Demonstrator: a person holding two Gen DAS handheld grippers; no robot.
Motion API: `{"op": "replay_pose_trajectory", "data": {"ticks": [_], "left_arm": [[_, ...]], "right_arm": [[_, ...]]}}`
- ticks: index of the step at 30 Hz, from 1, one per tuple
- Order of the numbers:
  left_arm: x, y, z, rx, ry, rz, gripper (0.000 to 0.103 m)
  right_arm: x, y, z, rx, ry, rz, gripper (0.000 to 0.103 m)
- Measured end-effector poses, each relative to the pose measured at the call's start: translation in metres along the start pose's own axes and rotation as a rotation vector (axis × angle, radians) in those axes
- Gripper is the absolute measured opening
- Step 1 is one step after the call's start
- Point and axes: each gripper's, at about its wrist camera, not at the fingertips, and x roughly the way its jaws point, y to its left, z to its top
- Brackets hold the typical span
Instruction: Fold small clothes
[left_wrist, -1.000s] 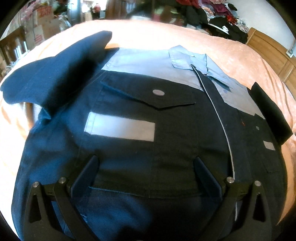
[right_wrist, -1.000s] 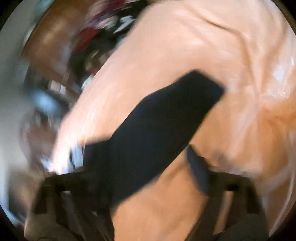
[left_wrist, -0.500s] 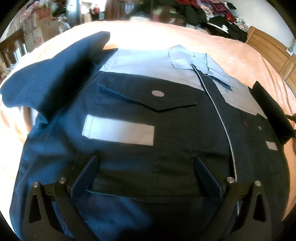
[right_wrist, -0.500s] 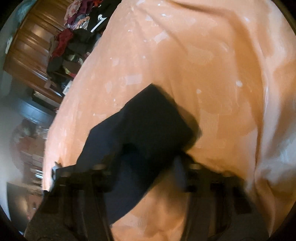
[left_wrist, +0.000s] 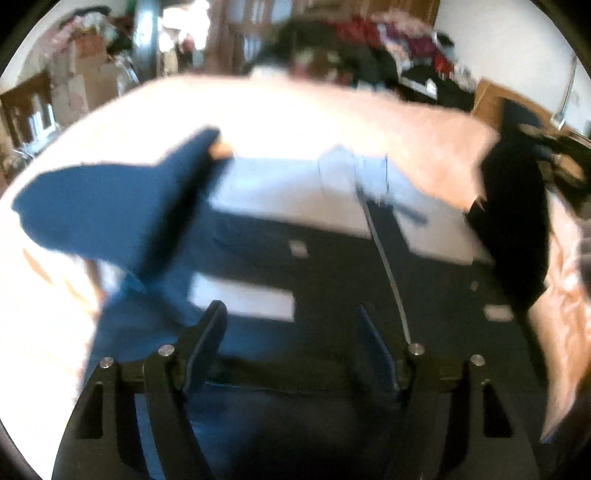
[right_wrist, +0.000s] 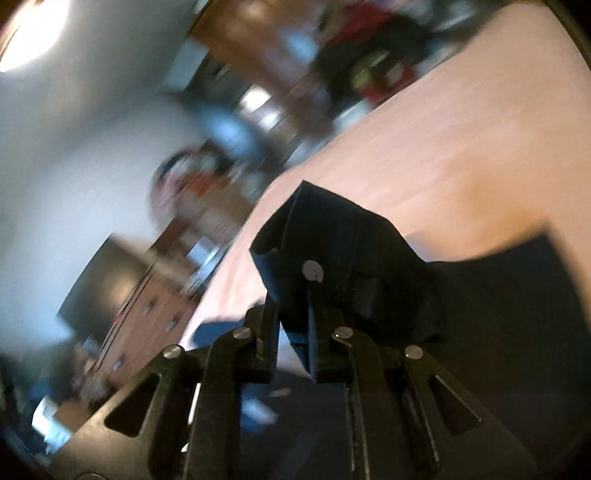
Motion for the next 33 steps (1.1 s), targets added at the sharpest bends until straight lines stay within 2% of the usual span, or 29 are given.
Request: {"op": "replay_pose_trajectory", "data": {"ticks": [2, 3, 5, 7, 8, 9, 11, 14, 15, 16, 18, 20, 21, 22, 25, 28, 30, 32, 33], "left_arm": [[-0.016, 0.012, 0.01, -0.012, -0.035, 0.006, 0.074], [-0.022, 0.021, 0.014, -0.022, -0.044, 0.014, 0.075], [-0.026, 0.037, 0.019, -0.05, -0.044, 0.018, 0.075], [-0.023, 0.05, 0.02, -0.078, -0.028, 0.001, 0.075], [-0.02, 0.052, 0.019, -0.081, -0.02, -0.006, 0.075], [-0.013, 0.053, 0.017, -0.081, -0.003, -0.019, 0.074], [-0.001, 0.049, 0.014, -0.077, 0.026, -0.051, 0.074], [0.03, 0.037, 0.014, -0.093, 0.108, -0.155, 0.068], [0.039, 0.035, 0.014, -0.101, 0.133, -0.183, 0.063], [0.049, 0.033, 0.016, -0.112, 0.158, -0.207, 0.054], [0.056, 0.036, 0.02, -0.159, 0.159, -0.223, 0.05], [0.045, 0.06, 0.024, -0.271, 0.103, -0.248, 0.051], [0.039, 0.075, 0.026, -0.312, 0.072, -0.249, 0.056], [0.026, 0.102, 0.028, -0.363, 0.027, -0.224, 0.064], [0.003, 0.181, 0.026, -0.487, -0.049, -0.136, 0.079], [-0.006, 0.273, 0.013, -0.652, -0.065, -0.028, 0.083], [0.003, 0.323, 0.003, -0.741, -0.036, 0.02, 0.082], [0.015, 0.359, 0.004, -0.793, -0.04, -0.048, 0.082], [0.018, 0.364, 0.011, -0.782, -0.037, -0.05, 0.083]], "right_arm": [[0.046, 0.025, -0.02, -0.032, 0.107, -0.003, 0.021], [0.06, 0.036, -0.033, -0.059, 0.152, -0.014, 0.03], [0.057, 0.046, -0.045, -0.088, 0.161, -0.011, 0.034], [0.036, 0.041, -0.052, -0.098, 0.144, -0.014, 0.041], [0.011, 0.03, -0.059, -0.113, 0.12, -0.045, 0.043], [0.004, 0.021, -0.06, -0.114, 0.11, -0.071, 0.045], [-0.029, -0.016, -0.078, -0.078, 0.103, -0.167, 0.047], [-0.07, -0.086, -0.109, 0.021, 0.141, -0.323, 0.047], [-0.073, -0.097, -0.114, 0.043, 0.151, -0.348, 0.047], [-0.085, -0.111, -0.128, 0.074, 0.165, -0.379, 0.046], [-0.104, -0.117, -0.143, 0.089, 0.161, -0.374, 0.045], [-0.121, -0.112, -0.151, 0.081, 0.149, -0.375, 0.049], [-0.124, -0.11, -0.152, 0.085, 0.143, -0.374, 0.056], [-0.129, -0.106, -0.152, 0.09, 0.131, -0.374, 0.066], [-0.134, -0.095, -0.147, 0.075, 0.116, -0.375, 0.069], [-0.124, -0.083, -0.142, 0.055, 0.11, -0.363, 0.07], [-0.115, -0.076, -0.141, 0.043, 0.114, -0.355, 0.07], [-0.102, -0.066, -0.139, 0.028, 0.128, -0.346, 0.07], [-0.098, -0.064, -0.138, 0.022, 0.134, -0.345, 0.07]]}}
